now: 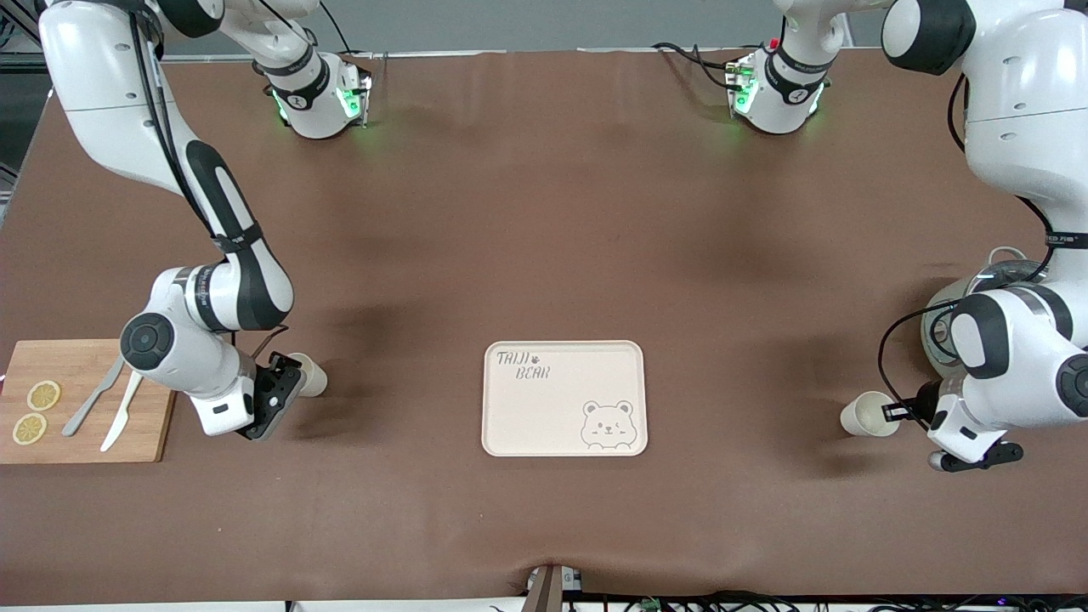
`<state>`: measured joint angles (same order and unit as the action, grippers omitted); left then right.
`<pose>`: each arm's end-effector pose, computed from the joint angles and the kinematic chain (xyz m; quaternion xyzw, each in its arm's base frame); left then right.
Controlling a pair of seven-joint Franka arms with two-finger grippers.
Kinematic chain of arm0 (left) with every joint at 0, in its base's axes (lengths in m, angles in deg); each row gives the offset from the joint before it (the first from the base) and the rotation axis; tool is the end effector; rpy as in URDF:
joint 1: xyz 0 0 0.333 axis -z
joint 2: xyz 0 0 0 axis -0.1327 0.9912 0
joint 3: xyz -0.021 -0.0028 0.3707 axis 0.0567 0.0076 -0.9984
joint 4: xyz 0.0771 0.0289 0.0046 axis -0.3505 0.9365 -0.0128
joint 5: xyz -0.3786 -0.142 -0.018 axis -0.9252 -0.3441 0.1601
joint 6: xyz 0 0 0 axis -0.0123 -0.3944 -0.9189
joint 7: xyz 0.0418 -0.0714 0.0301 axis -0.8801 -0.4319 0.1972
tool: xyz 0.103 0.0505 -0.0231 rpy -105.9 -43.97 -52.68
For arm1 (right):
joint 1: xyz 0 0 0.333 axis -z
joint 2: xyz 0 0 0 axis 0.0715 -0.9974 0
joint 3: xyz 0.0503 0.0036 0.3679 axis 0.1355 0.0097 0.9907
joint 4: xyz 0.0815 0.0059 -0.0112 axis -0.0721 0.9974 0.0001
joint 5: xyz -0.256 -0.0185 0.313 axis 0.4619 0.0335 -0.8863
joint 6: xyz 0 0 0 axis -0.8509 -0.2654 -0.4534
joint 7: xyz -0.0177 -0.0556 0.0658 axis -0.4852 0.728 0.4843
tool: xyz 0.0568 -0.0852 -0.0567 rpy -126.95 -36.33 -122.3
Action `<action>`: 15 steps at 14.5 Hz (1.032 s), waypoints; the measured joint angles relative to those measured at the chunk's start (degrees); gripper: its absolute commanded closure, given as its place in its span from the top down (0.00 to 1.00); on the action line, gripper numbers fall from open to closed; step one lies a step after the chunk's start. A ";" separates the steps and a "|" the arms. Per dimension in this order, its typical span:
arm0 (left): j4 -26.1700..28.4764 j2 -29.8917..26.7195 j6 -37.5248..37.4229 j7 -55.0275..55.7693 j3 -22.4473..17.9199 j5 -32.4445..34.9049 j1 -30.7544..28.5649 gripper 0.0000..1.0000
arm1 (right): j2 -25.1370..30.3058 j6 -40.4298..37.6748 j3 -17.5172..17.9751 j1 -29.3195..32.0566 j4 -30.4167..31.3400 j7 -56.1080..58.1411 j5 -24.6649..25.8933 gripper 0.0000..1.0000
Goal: Place white IKEA cup upright on tray with both arms
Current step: 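Close the right gripper on its cup while the left gripper grasps the other, then carry the right cup toward the tray while the left gripper carries its cup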
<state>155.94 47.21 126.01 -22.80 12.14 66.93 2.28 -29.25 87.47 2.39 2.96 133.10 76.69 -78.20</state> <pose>0.7755 0.0782 0.2809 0.9966 0.0787 -0.0196 0.0139 0.7233 0.0411 0.2485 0.8494 0.5266 0.0347 0.0049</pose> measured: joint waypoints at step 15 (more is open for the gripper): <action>-0.34 -7.94 -7.64 16.52 0.38 0.00 7.76 0.00 | 0.44 -1.15 0.08 -0.37 0.36 -0.05 -2.21 0.00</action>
<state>155.60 39.27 118.38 -6.28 12.51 66.93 10.04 -28.80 86.32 2.47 2.59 133.46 76.64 -80.41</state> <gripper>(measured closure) 0.969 0.930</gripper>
